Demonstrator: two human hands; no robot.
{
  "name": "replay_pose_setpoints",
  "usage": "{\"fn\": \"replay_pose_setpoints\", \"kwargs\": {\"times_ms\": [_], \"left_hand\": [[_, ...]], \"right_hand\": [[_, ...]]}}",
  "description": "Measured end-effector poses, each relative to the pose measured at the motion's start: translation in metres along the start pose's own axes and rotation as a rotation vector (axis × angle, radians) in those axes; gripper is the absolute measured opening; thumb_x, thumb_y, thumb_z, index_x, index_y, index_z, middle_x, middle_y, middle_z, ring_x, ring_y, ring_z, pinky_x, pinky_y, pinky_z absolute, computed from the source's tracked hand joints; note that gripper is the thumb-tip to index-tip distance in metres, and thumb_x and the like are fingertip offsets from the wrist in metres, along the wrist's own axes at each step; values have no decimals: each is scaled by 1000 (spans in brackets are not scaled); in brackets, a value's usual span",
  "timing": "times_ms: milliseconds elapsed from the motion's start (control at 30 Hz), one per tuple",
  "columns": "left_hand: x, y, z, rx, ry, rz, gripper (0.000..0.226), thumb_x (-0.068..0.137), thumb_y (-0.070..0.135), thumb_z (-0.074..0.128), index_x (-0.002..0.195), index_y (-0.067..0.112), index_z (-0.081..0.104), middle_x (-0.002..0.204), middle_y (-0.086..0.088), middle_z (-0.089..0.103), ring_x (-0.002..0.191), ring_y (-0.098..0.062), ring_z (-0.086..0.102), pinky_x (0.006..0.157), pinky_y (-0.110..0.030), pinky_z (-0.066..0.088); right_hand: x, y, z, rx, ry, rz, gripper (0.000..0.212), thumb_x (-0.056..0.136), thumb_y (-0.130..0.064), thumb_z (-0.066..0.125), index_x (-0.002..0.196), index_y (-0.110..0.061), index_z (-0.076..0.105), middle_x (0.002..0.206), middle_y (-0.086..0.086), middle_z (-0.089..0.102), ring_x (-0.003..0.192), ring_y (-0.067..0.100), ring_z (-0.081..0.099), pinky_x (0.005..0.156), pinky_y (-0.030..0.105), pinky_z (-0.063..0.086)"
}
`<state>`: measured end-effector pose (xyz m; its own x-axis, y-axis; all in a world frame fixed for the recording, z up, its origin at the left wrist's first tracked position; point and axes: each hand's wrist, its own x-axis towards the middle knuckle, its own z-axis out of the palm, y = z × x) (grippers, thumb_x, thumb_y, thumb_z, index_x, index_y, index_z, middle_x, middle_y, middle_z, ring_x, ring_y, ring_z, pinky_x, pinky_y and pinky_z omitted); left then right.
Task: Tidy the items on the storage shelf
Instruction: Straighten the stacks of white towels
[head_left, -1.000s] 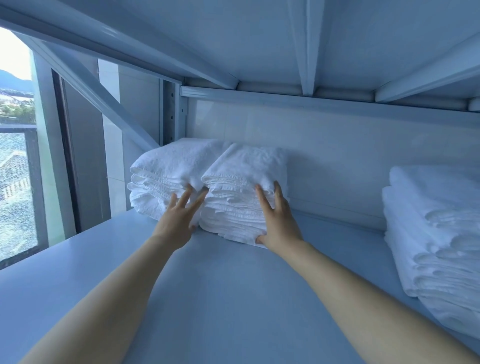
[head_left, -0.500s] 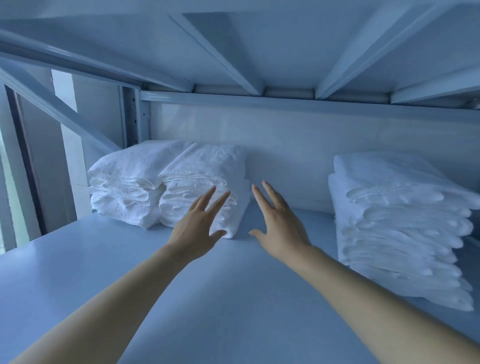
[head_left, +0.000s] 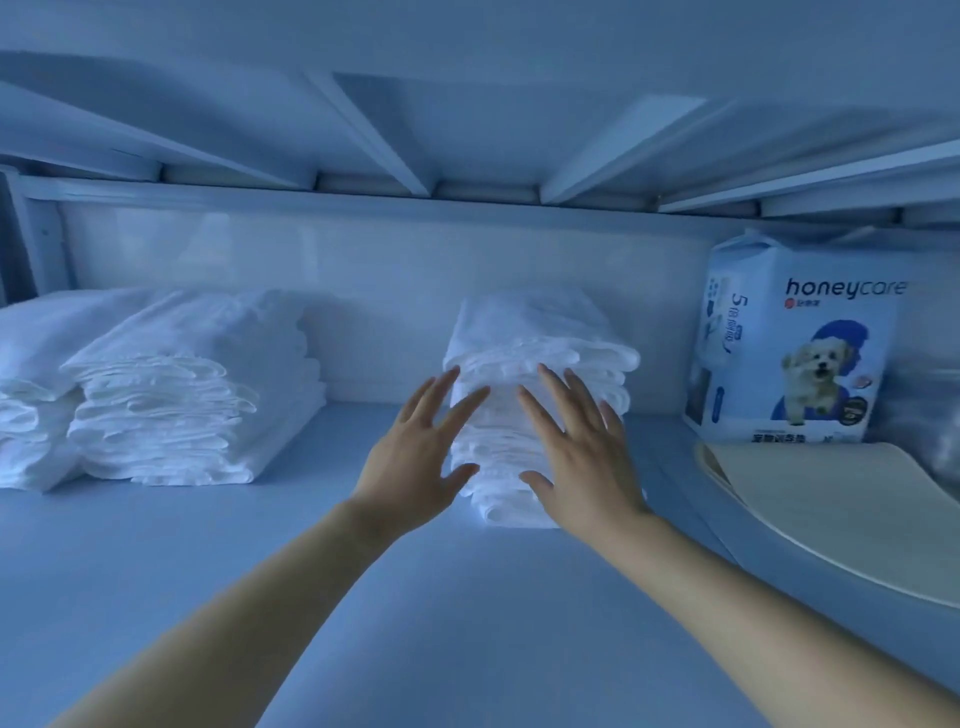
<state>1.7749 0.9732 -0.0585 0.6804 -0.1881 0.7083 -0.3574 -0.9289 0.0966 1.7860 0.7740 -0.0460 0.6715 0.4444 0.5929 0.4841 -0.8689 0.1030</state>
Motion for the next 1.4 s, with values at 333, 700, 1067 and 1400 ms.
{"fn": "replay_pose_setpoints", "kwargs": {"times_ms": [333, 700, 1067, 1400], "left_hand": [[9, 51, 42, 296, -42, 100, 82, 55, 27, 88, 130, 28, 54, 152, -19, 24, 138, -43, 24, 99, -61, 39], [24, 67, 60, 364, 41, 15, 91, 34, 14, 90, 120, 25, 63, 146, -23, 34, 129, -48, 38, 86, -58, 49], [0, 52, 62, 249, 156, -57, 65, 51, 10, 89, 112, 17, 68, 121, -25, 55, 114, -43, 52, 86, -58, 49], [-7, 55, 61, 115, 104, -26, 59, 62, 10, 84, 116, 17, 62, 107, -2, 64, 95, -23, 64, 61, -28, 55]], "right_hand": [[-34, 76, 11, 8, -149, 29, 97, 83, -36, 67, 148, -32, -4, 135, -16, -49, 143, 20, -18, 111, 51, 25], [-35, 90, 32, 203, -77, -21, 88, 83, -22, 68, 149, -31, 9, 144, -21, -39, 135, 18, 22, 74, 34, 54], [-49, 94, 48, 279, 23, -49, 71, 90, -18, 58, 147, -34, 19, 150, -22, -25, 142, 12, 17, 83, 24, 48], [-52, 90, 48, 237, 39, -10, 71, 88, -20, 61, 147, -31, 22, 151, -16, -20, 142, 16, 21, 80, 23, 48]]}}
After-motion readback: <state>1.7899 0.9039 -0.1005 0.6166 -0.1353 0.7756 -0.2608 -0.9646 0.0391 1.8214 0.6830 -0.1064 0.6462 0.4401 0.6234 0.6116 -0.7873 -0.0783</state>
